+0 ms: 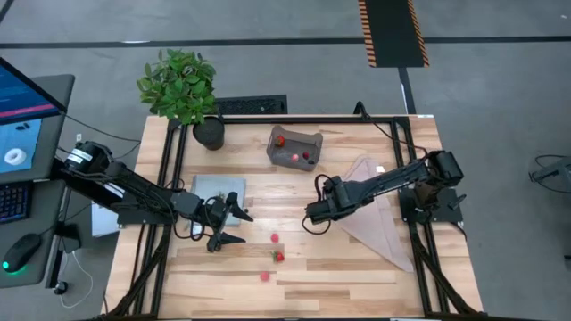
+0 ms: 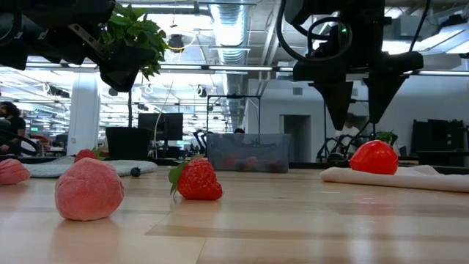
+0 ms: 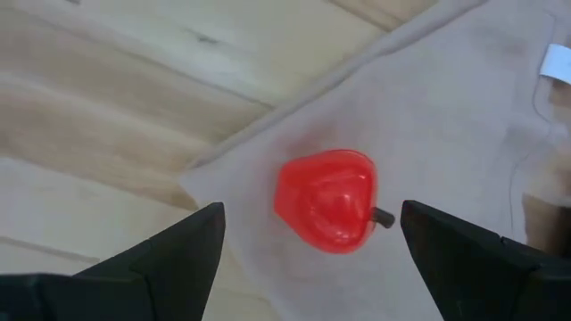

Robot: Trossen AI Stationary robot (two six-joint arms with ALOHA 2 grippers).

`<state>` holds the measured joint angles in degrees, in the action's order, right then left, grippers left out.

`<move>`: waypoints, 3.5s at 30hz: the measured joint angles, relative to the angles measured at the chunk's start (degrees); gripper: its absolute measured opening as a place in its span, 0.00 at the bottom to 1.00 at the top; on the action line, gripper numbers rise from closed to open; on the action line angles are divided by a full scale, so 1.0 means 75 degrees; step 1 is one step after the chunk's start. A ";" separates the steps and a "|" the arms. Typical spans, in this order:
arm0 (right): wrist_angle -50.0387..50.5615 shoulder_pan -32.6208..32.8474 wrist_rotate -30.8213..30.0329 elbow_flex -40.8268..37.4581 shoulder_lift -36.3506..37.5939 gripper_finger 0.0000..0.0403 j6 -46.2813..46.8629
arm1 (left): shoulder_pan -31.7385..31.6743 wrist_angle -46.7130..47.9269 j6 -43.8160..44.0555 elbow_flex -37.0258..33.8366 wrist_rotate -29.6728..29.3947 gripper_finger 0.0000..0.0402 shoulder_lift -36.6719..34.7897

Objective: Pick and placing Produce into tupperware
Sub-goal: Put the apple into the black bin

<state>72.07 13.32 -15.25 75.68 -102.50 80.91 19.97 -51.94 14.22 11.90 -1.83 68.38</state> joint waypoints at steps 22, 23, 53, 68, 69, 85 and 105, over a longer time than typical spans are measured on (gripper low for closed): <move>-0.0878 0.0004 0.0251 -0.1074 0.0003 0.90 0.0183 | 0.0000 0.0000 0.0006 0.0000 -0.0009 0.80 0.0000; -0.1012 0.0004 0.0246 -0.1146 0.0003 0.90 0.0183 | 0.0000 0.0000 0.0006 0.0000 -0.0009 0.80 -0.0003; -0.2266 -0.0696 0.0662 -0.1746 0.0006 0.90 -0.0589 | 0.0000 0.0154 0.0052 0.0000 -0.0009 0.80 -0.0003; -0.3199 -0.0658 0.0832 -0.2378 0.0029 0.78 -0.0413 | 0.0001 0.0163 0.0047 0.0000 -0.0048 0.80 -0.0001; -0.3220 -0.0658 0.0832 -0.2378 0.0029 0.76 -0.0427 | 0.0000 0.0161 0.0047 0.0000 -0.0050 0.80 -0.0001; -0.3281 -0.0710 0.0814 -0.2302 0.0007 0.75 -0.0643 | 0.0000 0.0143 0.0044 0.0000 -0.0058 0.80 -0.0002; -0.3444 -0.2001 0.0253 -0.0855 -0.0006 0.75 -0.2458 | 0.0000 0.0143 -0.0044 0.0000 -0.0073 0.80 -0.0003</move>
<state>46.24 -1.69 -13.35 69.27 -102.54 62.47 19.97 -50.87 13.89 11.90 -2.37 68.36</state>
